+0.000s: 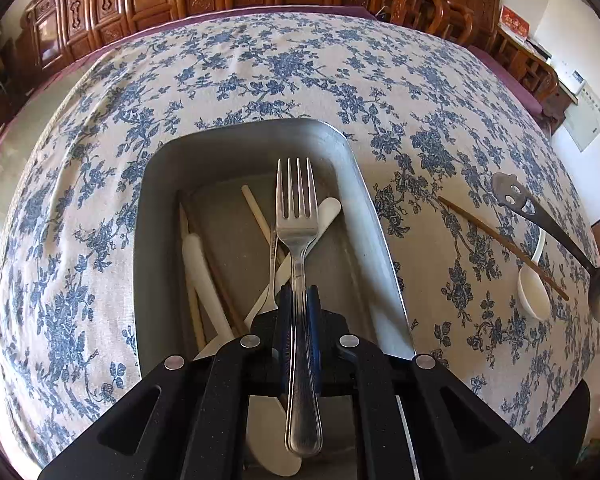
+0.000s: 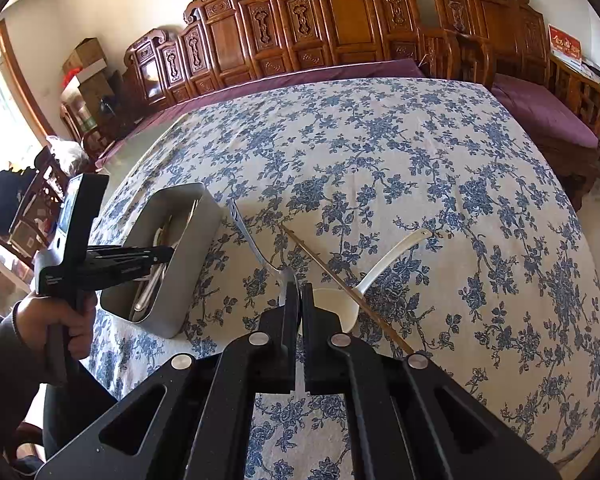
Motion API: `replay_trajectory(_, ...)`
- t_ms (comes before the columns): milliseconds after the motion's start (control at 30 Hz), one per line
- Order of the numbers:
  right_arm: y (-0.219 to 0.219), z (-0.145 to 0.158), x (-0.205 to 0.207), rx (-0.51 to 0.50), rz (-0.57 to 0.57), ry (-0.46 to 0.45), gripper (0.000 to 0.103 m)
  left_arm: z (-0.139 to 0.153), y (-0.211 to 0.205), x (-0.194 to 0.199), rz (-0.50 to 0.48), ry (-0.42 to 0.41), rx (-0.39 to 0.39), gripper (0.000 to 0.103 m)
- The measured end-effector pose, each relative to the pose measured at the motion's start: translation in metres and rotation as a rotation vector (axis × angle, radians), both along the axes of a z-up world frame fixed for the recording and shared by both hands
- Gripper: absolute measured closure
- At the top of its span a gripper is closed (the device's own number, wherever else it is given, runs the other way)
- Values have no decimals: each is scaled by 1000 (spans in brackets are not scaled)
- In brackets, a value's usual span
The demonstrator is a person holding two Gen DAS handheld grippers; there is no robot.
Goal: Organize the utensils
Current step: 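Carry the silver fork into the grey tray with the left tool and open it, then lower the silver spoon into the grey tray with the right tool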
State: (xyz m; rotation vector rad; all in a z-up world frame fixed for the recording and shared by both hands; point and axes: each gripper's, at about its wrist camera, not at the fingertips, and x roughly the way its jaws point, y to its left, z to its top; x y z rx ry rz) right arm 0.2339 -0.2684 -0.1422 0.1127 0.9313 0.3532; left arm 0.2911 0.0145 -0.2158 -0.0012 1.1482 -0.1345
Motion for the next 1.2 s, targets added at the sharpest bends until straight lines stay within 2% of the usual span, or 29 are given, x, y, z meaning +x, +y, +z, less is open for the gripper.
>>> replay_trajectory(167,5,1,-1,-3,4,-1,100,7,-2,-4,-10,-14,4,95)
replay_trajectory(267,11,1,-2,-2,9,-3,100,16,3,-13,-9,-33,-3,88)
replay_trajectory(367,20,2,-2,1,20,-4,100,27,9,-24,-8,-55,-12,88)
replay_trajectory(867,103,6,17,-2,112,-9,100,75,54,-68,29,-154,-29,87)
replay_trajectory(1200,156,1,40,-88,137,5,100,84,79,-85,62,-181,-41,86)
